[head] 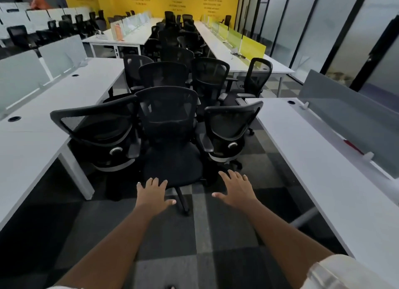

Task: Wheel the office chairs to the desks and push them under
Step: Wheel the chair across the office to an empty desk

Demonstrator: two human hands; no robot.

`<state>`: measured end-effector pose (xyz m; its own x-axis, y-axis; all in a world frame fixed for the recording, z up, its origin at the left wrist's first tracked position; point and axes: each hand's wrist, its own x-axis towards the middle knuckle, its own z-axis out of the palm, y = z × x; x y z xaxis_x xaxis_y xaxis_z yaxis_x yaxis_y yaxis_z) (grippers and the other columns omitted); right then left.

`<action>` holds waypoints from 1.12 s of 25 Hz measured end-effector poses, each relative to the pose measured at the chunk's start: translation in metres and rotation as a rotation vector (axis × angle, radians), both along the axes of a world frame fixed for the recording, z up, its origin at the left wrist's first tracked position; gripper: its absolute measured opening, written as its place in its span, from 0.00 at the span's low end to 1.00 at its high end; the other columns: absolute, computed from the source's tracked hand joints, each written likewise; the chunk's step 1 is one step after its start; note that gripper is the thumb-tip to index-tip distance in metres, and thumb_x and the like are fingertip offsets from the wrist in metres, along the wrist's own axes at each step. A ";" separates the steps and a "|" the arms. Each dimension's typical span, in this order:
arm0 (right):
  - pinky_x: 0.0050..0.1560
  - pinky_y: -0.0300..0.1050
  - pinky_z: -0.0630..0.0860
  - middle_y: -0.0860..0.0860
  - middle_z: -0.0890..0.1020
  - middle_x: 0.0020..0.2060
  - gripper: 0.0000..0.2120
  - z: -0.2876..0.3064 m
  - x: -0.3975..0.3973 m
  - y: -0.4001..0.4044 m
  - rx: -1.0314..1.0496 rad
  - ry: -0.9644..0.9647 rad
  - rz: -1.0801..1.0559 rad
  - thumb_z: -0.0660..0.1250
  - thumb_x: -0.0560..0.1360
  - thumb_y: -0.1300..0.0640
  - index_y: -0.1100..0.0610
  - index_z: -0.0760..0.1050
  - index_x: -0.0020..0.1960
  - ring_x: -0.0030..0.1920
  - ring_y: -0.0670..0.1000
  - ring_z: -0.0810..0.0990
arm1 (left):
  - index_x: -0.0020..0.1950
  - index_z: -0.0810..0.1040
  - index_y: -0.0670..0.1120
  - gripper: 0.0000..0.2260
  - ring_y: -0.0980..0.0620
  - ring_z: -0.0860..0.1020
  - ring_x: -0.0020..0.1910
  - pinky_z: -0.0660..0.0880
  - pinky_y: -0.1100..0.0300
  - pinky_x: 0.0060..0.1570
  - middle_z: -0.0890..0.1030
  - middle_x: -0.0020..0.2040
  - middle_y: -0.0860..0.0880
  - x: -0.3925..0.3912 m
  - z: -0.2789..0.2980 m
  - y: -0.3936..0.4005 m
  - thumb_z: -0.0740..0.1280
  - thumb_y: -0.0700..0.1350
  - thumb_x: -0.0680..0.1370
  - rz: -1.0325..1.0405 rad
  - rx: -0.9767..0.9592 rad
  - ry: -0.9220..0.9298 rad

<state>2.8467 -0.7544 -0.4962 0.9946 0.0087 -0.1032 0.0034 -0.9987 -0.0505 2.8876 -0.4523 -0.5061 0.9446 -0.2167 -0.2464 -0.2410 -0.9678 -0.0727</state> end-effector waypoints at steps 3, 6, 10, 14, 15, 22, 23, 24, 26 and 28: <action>0.77 0.63 0.58 0.56 0.62 0.79 0.44 0.009 0.080 -0.007 0.009 -0.033 -0.042 0.58 0.75 0.26 0.50 0.53 0.81 0.78 0.59 0.60 | 0.83 0.50 0.52 0.40 0.42 0.51 0.81 0.52 0.36 0.77 0.54 0.82 0.44 0.091 0.008 -0.015 0.55 0.72 0.78 -0.047 0.025 0.018; 0.76 0.63 0.60 0.56 0.64 0.78 0.43 0.023 0.146 -0.026 0.030 -0.075 -0.074 0.59 0.75 0.27 0.49 0.55 0.81 0.77 0.59 0.62 | 0.83 0.48 0.51 0.40 0.42 0.50 0.82 0.52 0.36 0.77 0.53 0.83 0.44 0.171 0.024 -0.041 0.54 0.72 0.78 -0.110 0.041 0.027; 0.77 0.62 0.58 0.56 0.61 0.79 0.44 0.010 0.233 -0.068 0.058 -0.075 -0.125 0.59 0.75 0.27 0.49 0.53 0.82 0.79 0.58 0.59 | 0.83 0.50 0.52 0.40 0.43 0.50 0.82 0.51 0.36 0.77 0.54 0.82 0.44 0.266 0.014 -0.098 0.54 0.72 0.78 -0.163 0.010 -0.008; 0.78 0.62 0.57 0.56 0.60 0.80 0.44 -0.009 0.329 -0.117 0.053 -0.057 -0.065 0.58 0.75 0.26 0.48 0.52 0.82 0.79 0.58 0.58 | 0.83 0.49 0.52 0.40 0.42 0.50 0.82 0.50 0.36 0.77 0.53 0.83 0.44 0.349 -0.010 -0.158 0.54 0.72 0.78 -0.133 0.004 0.038; 0.78 0.62 0.57 0.56 0.60 0.80 0.44 -0.009 0.352 -0.128 0.045 -0.062 -0.045 0.59 0.75 0.26 0.48 0.52 0.82 0.79 0.58 0.58 | 0.83 0.49 0.52 0.40 0.42 0.50 0.82 0.51 0.36 0.77 0.53 0.83 0.44 0.369 -0.010 -0.171 0.54 0.72 0.78 -0.111 0.011 0.038; 0.78 0.61 0.57 0.56 0.61 0.80 0.44 0.018 0.519 -0.178 0.027 -0.079 0.140 0.58 0.75 0.27 0.49 0.51 0.82 0.79 0.59 0.58 | 0.83 0.52 0.52 0.39 0.43 0.52 0.81 0.53 0.37 0.77 0.56 0.82 0.45 0.498 0.016 -0.205 0.57 0.70 0.78 0.162 -0.076 -0.039; 0.78 0.60 0.57 0.56 0.61 0.79 0.44 0.019 0.536 -0.176 0.031 -0.085 0.160 0.59 0.75 0.27 0.49 0.52 0.82 0.79 0.58 0.58 | 0.83 0.52 0.52 0.39 0.43 0.52 0.81 0.54 0.37 0.77 0.56 0.82 0.45 0.507 0.016 -0.200 0.57 0.70 0.79 0.191 -0.074 -0.039; 0.78 0.60 0.58 0.55 0.61 0.79 0.44 0.018 0.552 -0.171 0.039 -0.090 0.182 0.59 0.75 0.27 0.49 0.52 0.82 0.79 0.58 0.58 | 0.83 0.52 0.52 0.39 0.43 0.52 0.81 0.54 0.37 0.77 0.56 0.82 0.45 0.515 0.014 -0.191 0.57 0.70 0.79 0.219 -0.065 -0.038; 0.78 0.59 0.59 0.55 0.63 0.79 0.43 0.015 0.582 -0.157 0.038 -0.100 0.223 0.60 0.75 0.27 0.49 0.54 0.81 0.79 0.57 0.59 | 0.83 0.52 0.51 0.38 0.43 0.52 0.81 0.54 0.37 0.77 0.56 0.82 0.45 0.532 0.010 -0.168 0.58 0.69 0.79 0.284 -0.039 -0.023; 0.78 0.59 0.59 0.54 0.64 0.78 0.43 0.011 0.607 -0.138 0.045 -0.097 0.248 0.62 0.75 0.28 0.49 0.54 0.81 0.79 0.57 0.60 | 0.83 0.52 0.51 0.38 0.42 0.52 0.81 0.54 0.36 0.76 0.57 0.82 0.44 0.548 0.006 -0.139 0.58 0.68 0.80 0.348 -0.039 -0.008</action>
<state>3.4542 -0.8922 -0.4849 0.9668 0.2557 -0.0015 0.2547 -0.9635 -0.0823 3.4361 -0.5914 -0.5000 0.9655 0.1092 -0.2365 0.1039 -0.9940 -0.0350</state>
